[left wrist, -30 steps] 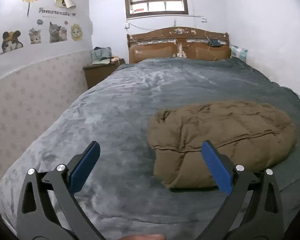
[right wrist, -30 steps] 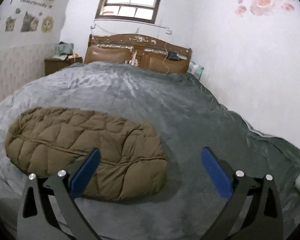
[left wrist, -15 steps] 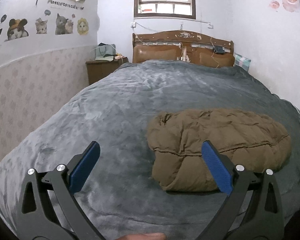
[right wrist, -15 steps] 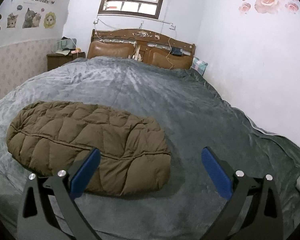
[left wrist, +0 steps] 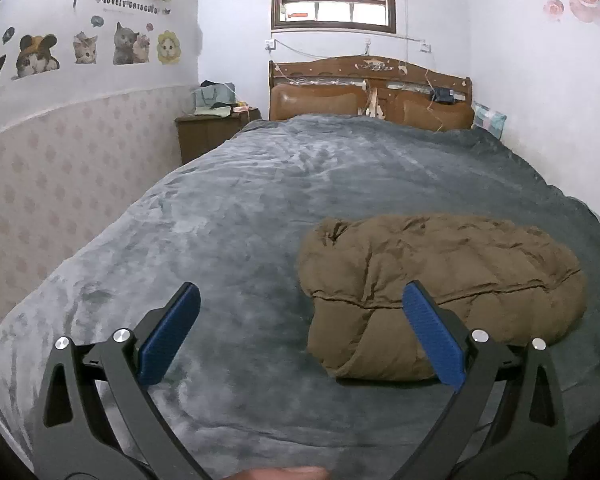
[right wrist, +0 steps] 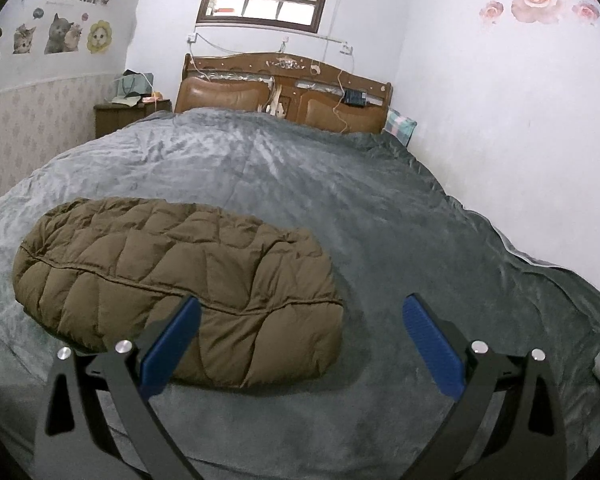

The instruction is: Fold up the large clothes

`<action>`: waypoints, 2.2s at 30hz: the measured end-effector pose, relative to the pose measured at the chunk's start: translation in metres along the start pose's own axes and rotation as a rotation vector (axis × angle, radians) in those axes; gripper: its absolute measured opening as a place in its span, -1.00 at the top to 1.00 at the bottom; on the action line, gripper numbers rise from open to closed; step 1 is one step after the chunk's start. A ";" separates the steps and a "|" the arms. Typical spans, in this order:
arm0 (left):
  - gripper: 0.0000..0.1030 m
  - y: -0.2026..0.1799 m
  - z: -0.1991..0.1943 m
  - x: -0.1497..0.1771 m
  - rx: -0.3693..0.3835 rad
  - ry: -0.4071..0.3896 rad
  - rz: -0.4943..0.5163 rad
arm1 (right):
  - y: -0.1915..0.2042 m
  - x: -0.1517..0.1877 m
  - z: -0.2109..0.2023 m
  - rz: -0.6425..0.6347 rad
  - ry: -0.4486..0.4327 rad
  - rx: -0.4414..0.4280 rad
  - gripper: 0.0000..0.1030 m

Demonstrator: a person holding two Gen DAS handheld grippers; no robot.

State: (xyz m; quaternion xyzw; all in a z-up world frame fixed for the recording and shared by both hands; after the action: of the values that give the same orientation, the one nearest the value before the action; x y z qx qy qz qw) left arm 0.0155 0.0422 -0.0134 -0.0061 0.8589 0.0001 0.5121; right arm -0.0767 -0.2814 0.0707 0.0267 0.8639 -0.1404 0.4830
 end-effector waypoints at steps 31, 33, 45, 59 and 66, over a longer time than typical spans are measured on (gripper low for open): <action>-0.94 0.003 0.005 -0.001 0.011 0.022 -0.031 | 0.000 0.004 0.002 -0.003 0.009 -0.002 -0.96; -0.94 0.001 0.005 0.000 0.010 0.019 -0.022 | 0.000 0.004 0.003 -0.003 0.011 -0.004 -0.96; -0.94 -0.002 0.002 0.001 0.000 0.007 -0.004 | 0.000 0.005 0.003 -0.004 0.013 -0.005 -0.96; -0.94 -0.003 0.005 0.002 -0.030 0.023 0.003 | -0.001 0.010 0.005 -0.005 0.020 -0.011 -0.96; -0.94 -0.002 0.008 0.002 -0.033 0.038 0.003 | -0.002 0.009 0.005 -0.008 0.023 -0.012 -0.96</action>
State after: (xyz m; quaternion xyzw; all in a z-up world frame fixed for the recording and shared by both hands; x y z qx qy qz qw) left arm 0.0213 0.0401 -0.0192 -0.0134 0.8683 0.0151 0.4956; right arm -0.0772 -0.2853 0.0609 0.0219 0.8703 -0.1371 0.4726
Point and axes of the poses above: each gripper's, at about its wrist camera, not at the fingertips, and z roughly the way its jaws point, y to its left, x to its underside, the point moved 1 cm from there along z, roughly the way its jaws point, and after that the axes turned 1 degree about -x, right-handed, at the moved point
